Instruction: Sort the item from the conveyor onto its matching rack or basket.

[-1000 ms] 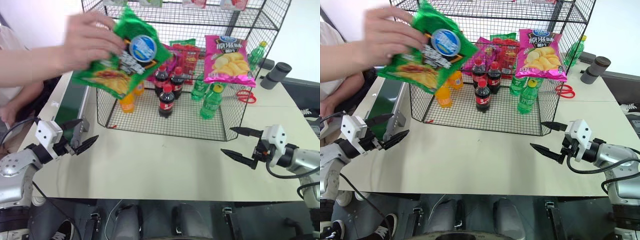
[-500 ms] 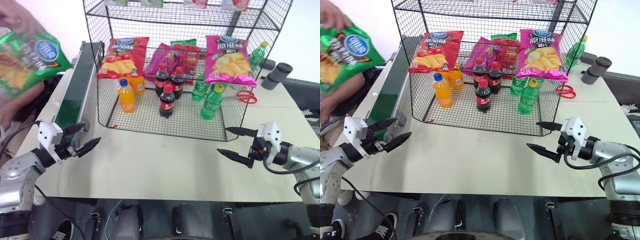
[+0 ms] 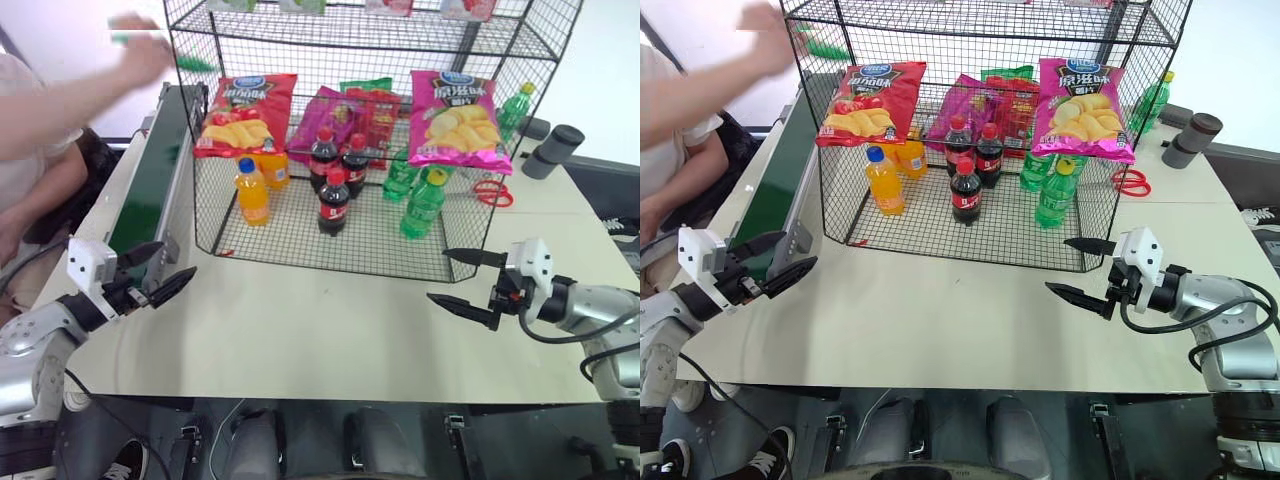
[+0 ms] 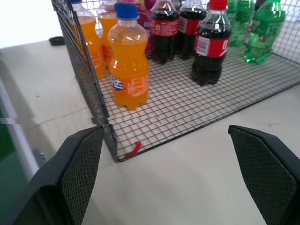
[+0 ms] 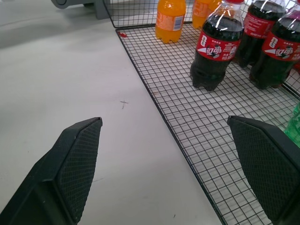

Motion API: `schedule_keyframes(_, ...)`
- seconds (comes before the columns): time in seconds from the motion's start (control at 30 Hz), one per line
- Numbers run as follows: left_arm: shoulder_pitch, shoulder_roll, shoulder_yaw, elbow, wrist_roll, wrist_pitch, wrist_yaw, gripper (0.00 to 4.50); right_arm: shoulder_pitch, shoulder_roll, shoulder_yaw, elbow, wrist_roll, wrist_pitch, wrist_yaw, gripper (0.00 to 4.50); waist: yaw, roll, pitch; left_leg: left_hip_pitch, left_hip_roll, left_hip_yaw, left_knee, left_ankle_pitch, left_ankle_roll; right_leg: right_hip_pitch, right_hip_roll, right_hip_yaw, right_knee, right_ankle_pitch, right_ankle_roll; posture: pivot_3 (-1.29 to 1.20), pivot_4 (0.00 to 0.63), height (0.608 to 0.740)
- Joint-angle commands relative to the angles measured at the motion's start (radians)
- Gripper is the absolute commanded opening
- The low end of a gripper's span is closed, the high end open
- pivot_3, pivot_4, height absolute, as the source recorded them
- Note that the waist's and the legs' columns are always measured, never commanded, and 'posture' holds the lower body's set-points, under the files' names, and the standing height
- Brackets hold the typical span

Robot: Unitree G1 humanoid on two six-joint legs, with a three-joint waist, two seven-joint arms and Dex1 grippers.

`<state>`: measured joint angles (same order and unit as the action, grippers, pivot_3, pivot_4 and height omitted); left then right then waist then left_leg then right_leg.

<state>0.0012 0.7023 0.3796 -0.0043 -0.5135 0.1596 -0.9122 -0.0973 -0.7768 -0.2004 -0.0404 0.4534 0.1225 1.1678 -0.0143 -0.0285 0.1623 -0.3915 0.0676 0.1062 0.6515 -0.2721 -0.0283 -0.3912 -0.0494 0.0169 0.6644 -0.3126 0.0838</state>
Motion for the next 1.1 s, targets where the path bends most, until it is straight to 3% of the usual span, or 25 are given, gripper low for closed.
schedule_keyframes(0.03, 0.008, 0.001, 0.024, -0.035, 0.007, -0.031, 0.005, 4.50, -0.013, 0.000, -0.005, -0.006, 0.002, -0.024, 0.005, 4.47, 0.000, 0.000, 0.000, 0.000, 0.000, 0.000, 0.000, 0.000, 0.000, 0.000, 0.000, 0.000, 0.000, 0.000, 0.000, 0.00, 0.150, 0.740)
schedule_keyframes(1.1, 0.048, 0.005, 0.021, -0.042, 0.035, -0.086, -0.013, 4.50, -0.020, 0.005, 0.024, -0.009, -0.003, -0.042, 0.006, 4.47, -0.001, 0.000, 0.000, 0.000, 0.000, 0.000, 0.000, 0.000, 0.000, 0.000, 0.000, 0.000, 0.000, 0.000, 0.000, 0.00, 0.150, 0.740)
